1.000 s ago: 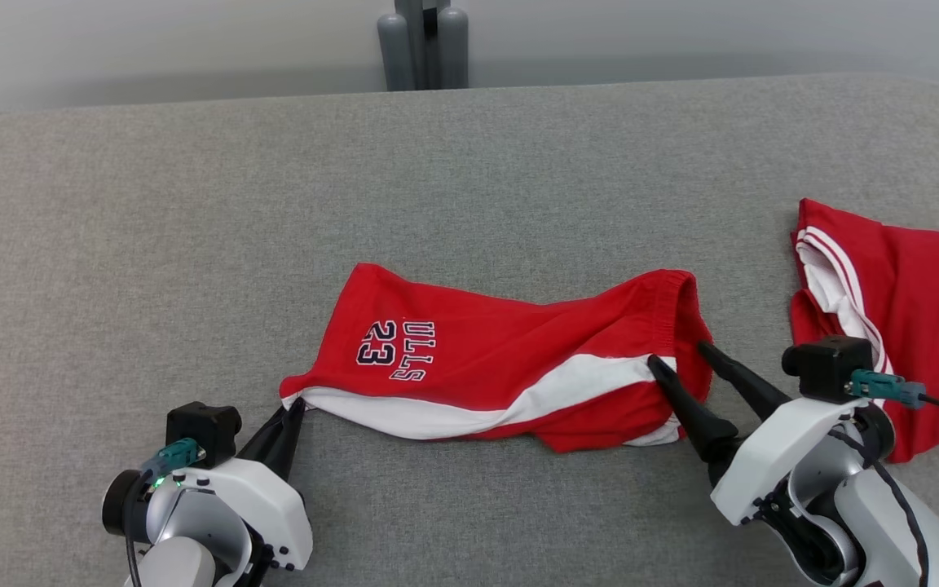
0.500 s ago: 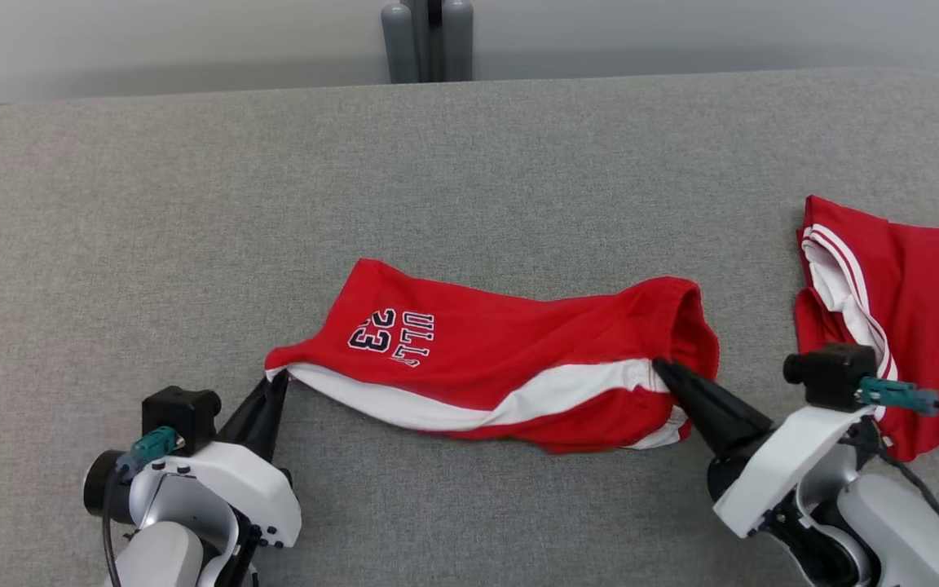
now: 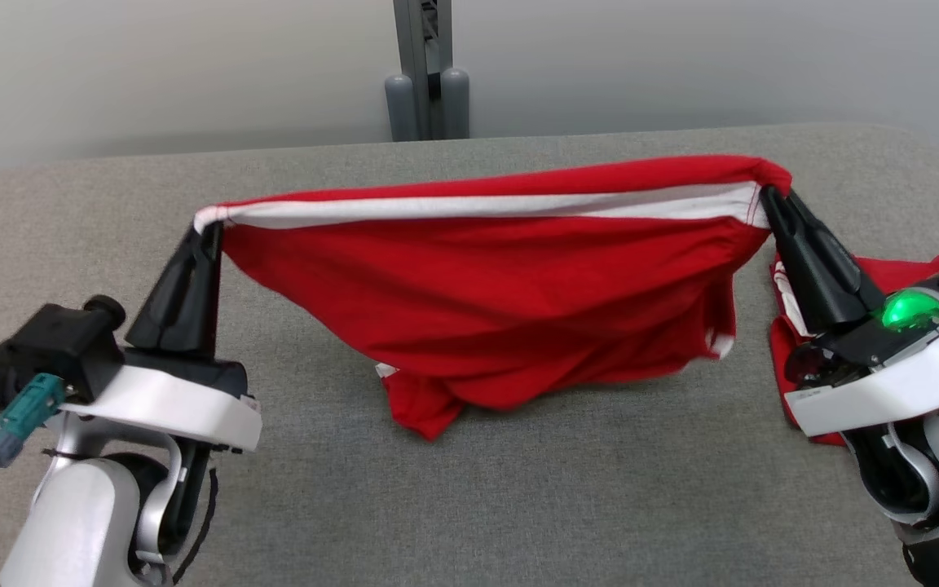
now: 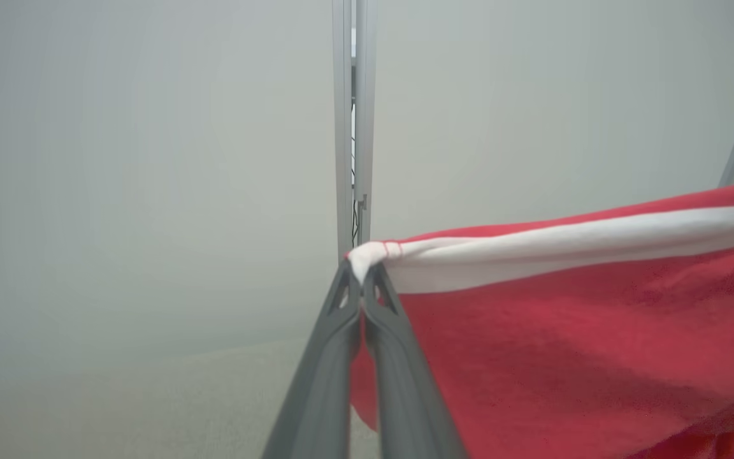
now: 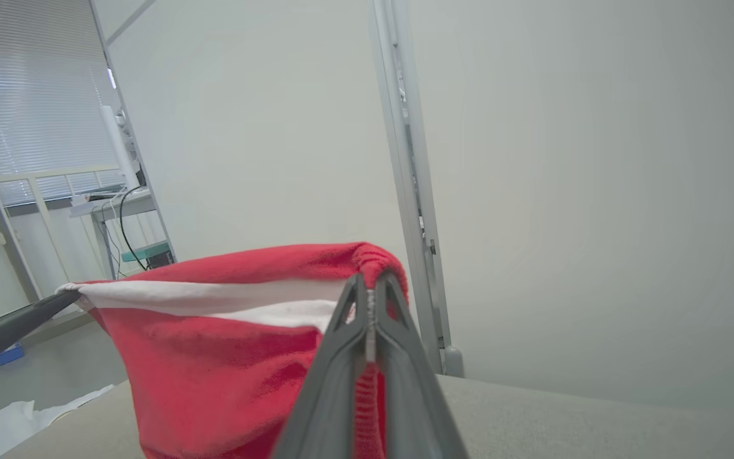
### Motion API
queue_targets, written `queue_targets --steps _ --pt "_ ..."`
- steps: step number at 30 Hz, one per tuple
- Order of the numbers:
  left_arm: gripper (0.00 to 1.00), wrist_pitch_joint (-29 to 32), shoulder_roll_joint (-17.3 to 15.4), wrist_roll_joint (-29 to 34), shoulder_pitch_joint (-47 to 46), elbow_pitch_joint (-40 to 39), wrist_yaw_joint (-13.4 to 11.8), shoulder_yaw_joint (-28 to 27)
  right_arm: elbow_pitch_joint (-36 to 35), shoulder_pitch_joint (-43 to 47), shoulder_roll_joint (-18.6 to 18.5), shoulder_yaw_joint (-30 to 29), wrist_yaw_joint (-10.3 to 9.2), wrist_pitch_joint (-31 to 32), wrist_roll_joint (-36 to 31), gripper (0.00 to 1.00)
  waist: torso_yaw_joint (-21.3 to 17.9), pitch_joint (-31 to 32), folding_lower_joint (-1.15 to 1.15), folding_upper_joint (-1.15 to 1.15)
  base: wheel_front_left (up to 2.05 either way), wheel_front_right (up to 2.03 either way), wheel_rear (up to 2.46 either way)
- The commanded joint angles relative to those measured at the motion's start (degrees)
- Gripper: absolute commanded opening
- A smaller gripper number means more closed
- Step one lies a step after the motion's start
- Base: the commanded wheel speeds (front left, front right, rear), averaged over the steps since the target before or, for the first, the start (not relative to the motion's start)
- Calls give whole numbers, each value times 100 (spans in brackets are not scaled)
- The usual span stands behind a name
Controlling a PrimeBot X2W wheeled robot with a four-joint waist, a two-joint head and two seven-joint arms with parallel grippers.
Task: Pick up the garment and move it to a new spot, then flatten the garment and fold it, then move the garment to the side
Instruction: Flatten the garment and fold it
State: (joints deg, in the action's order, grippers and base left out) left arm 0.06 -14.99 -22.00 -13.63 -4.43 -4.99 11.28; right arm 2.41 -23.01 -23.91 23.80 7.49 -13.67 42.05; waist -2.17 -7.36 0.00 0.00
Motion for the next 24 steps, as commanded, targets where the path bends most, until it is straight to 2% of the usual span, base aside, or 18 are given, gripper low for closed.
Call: queue_targets --steps 1,7,16,21,23,24 --pt "0 24 -58 79 -158 -276 -84 -56 -163 -29 28 -161 1 -43 -157 0 22 124 0 0 0 0 0" --pt "0 223 -158 369 -306 -1387 -462 -225 -913 29 302 -716 1 249 -540 0 18 309 0 0 0 0 0" --pt "0 553 -237 597 -330 -2261 -674 -192 -1505 260 547 -980 1 740 -769 0 4 418 0 0 0 0 0" --pt "0 643 -284 542 -498 -2081 -613 -172 -1354 152 718 -1060 1 838 -810 0 -41 371 0 0 0 0 0" --pt "0 634 -328 500 -654 -1850 -509 -160 -1157 -34 774 -1047 1 829 -788 0 -67 318 0 0 0 0 0" --pt "0 667 -361 446 -906 -1519 -381 -114 -853 -323 786 -962 1 788 -762 0 -85 242 0 0 0 0 0"
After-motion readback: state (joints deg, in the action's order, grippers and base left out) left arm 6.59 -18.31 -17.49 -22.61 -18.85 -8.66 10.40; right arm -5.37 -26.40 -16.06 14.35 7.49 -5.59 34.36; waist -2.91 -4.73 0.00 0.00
